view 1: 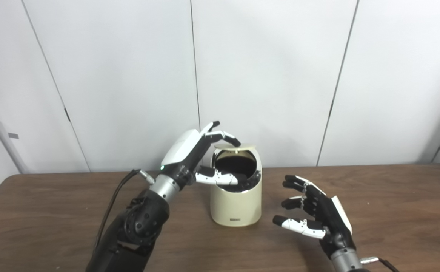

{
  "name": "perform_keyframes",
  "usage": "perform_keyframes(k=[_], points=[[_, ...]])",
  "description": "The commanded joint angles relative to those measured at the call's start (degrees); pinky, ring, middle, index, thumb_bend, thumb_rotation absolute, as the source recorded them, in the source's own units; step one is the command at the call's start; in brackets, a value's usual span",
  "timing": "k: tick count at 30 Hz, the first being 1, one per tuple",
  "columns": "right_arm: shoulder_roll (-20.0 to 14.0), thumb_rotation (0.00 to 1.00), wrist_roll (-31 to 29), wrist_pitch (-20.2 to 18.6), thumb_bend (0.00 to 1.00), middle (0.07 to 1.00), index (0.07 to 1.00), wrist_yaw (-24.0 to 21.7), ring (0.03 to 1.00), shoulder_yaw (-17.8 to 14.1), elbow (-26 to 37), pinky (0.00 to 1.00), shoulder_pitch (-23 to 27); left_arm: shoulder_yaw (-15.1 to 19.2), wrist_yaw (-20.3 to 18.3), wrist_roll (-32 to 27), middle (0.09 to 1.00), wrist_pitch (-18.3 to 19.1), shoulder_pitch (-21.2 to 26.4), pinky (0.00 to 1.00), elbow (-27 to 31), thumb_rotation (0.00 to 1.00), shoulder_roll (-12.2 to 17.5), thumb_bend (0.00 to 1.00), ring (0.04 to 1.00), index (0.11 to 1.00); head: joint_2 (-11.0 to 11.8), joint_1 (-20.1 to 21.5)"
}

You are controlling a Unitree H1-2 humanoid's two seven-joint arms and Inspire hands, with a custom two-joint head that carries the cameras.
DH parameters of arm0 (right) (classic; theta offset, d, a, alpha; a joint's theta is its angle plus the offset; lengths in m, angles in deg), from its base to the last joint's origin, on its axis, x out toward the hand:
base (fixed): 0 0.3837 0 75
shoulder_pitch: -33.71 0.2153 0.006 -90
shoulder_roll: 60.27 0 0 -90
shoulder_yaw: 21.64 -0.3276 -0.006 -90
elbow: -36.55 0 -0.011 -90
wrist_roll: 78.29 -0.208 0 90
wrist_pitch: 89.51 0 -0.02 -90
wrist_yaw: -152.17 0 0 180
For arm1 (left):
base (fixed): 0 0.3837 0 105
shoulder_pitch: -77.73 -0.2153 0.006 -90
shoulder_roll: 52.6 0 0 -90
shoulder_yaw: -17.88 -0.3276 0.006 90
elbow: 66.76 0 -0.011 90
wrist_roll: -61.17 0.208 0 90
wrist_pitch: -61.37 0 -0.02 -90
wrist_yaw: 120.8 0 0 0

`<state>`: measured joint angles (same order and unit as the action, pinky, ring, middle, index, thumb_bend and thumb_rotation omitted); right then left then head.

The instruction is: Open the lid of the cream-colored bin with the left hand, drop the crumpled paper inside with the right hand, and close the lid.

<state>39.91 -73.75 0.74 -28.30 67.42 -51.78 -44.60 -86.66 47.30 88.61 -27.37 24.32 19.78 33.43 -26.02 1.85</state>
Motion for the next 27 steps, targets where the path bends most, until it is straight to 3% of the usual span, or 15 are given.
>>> perform_keyframes(k=[1,7,12,18,24,27], points=[[-0.14,0.17,-0.24,0.87,0.80,0.767,0.767,-0.11,0.551,0.09,2.28,0.57,1.69,0.31,0.47,0.66,0.775,-0.70,1.98,0.94,2.58,0.44,0.89,0.95,0.992,0.727,-0.09,0.03],[-0.24,0.17,0.37,0.80,0.79,0.764,0.763,0.01,0.550,0.35,2.54,0.56,1.70,-0.58,0.77,3.60,0.770,-1.69,1.54,0.93,3.21,0.44,1.68,0.94,0.985,0.724,-0.41,0.21],[-0.10,0.18,-0.04,0.16,0.79,0.769,0.761,-0.12,0.550,0.29,2.82,0.52,1.74,-1.73,1.31,7.25,0.762,-2.21,1.64,0.99,3.49,0.46,2.46,0.95,0.980,0.721,-0.65,0.15],[-0.13,0.17,0.18,0.15,0.79,0.763,0.759,-0.06,0.543,0.45,2.90,0.55,1.85,-1.93,0.60,7.86,0.753,-2.07,1.64,1.00,3.51,0.44,2.52,0.97,0.983,0.721,-0.90,0.20],[0.20,0.17,-0.10,-0.52,0.79,0.763,0.757,-0.05,0.542,0.50,3.20,0.50,1.94,-2.36,-0.38,7.90,0.735,-2.08,1.34,1.00,3.82,0.45,2.64,0.98,0.982,0.712,-1.21,0.39],[0.26,0.16,0.19,-1.02,0.80,0.760,0.756,0.13,0.539,0.55,3.61,0.54,1.90,-3.00,-1.46,8.29,0.732,-1.79,1.22,1.00,4.26,0.41,3.01,0.97,0.983,0.713,-1.38,0.52]])
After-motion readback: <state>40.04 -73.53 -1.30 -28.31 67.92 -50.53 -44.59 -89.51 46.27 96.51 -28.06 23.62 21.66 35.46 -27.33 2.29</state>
